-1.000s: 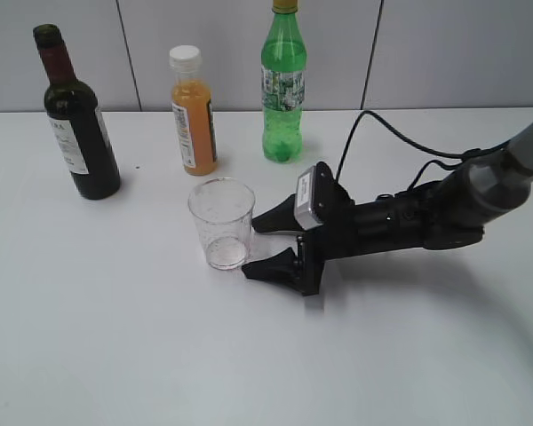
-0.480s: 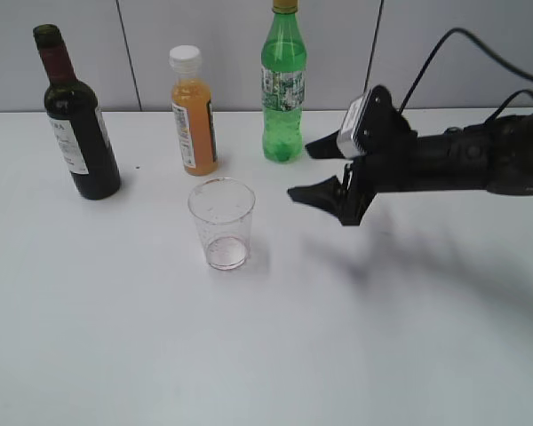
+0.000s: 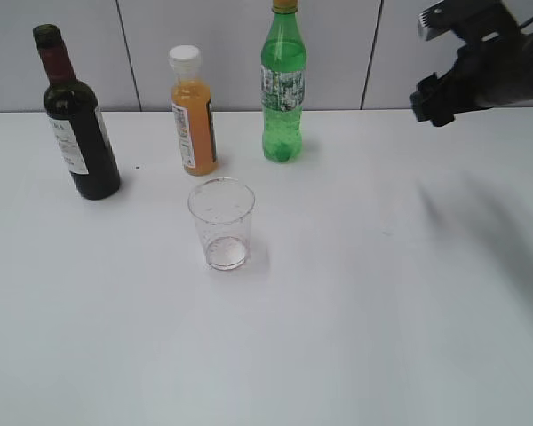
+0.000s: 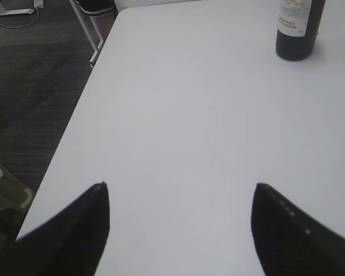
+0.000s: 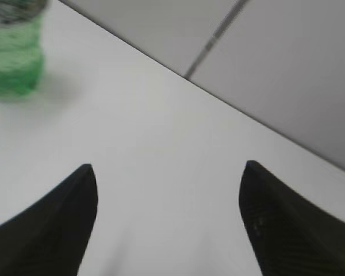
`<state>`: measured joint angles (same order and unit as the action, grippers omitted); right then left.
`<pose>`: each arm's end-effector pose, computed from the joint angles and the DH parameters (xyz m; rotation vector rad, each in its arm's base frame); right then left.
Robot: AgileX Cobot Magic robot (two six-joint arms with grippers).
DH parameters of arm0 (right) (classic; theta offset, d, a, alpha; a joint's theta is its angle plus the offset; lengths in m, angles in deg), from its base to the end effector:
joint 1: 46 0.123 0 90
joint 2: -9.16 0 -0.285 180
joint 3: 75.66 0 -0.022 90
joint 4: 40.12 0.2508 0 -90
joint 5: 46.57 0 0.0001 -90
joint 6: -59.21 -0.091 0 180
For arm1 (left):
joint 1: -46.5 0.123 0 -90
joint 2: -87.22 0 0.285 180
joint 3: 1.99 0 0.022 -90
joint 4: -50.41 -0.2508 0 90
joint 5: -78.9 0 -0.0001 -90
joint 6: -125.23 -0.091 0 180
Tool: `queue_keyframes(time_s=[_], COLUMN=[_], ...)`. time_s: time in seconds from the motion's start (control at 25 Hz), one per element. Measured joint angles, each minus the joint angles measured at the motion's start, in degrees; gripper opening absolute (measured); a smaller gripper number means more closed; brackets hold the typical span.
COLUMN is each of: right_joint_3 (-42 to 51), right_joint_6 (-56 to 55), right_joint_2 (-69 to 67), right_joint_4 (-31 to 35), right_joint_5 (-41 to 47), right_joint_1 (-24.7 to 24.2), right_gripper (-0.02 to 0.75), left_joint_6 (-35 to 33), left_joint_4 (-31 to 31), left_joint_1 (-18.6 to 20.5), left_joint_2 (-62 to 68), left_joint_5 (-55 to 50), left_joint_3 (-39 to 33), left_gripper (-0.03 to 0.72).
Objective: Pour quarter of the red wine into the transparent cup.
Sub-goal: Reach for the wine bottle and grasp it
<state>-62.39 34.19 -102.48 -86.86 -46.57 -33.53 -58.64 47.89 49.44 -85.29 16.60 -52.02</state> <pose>0.3886 0.0859 0.2103 -0.6413 2.0852 -0.0917 -0.0041 0.0033 0.2681 0.0148 2.0928 0.1251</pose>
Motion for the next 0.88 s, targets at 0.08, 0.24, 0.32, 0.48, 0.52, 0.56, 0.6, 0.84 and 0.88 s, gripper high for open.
queue_keyframes(time_s=[0.08,0.24,0.32,0.48,0.52,0.56,0.6,0.84,0.88], right_joint_3=[-1.90,-6.79,-9.82,-17.29,-19.35,-21.36,-23.01,-31.29,-31.40], right_joint_6=[0.00,1.86,7.43,19.04,20.39,21.66,22.61,26.80,26.93], right_joint_2=[0.37,0.37,0.37,0.37,0.37,0.37,0.38,0.94,1.38], right_joint_4=[5.90,18.89,26.48,39.07,41.02,42.84,44.07,46.75,46.75], right_joint_5=[6.68,20.63,28.24,42.69,46.10,48.82,51.55,67.51,68.10], right_joint_1=[-1.50,-5.43,-7.28,-9.89,-10.21,-10.53,-10.65,-10.87,-10.92], right_gripper=[0.608,0.595,0.593,0.593,0.593,0.593,0.593,0.593,0.593], left_joint_6=[0.00,0.00,0.00,0.00,0.00,0.00,0.00,0.00,0.00], left_joint_4=[0.00,0.00,0.00,0.00,0.00,0.00,0.00,0.00,0.00], left_joint_1=[0.00,0.00,0.00,0.00,0.00,0.00,0.00,0.00,0.00], left_joint_2=[0.00,0.00,0.00,0.00,0.00,0.00,0.00,0.00,0.00], left_joint_5=[0.00,0.00,0.00,0.00,0.00,0.00,0.00,0.00,0.00], left_joint_3=[0.00,0.00,0.00,0.00,0.00,0.00,0.00,0.00,0.00], left_gripper=[0.582,0.582,0.582,0.582,0.582,0.582,0.582,0.582,0.582])
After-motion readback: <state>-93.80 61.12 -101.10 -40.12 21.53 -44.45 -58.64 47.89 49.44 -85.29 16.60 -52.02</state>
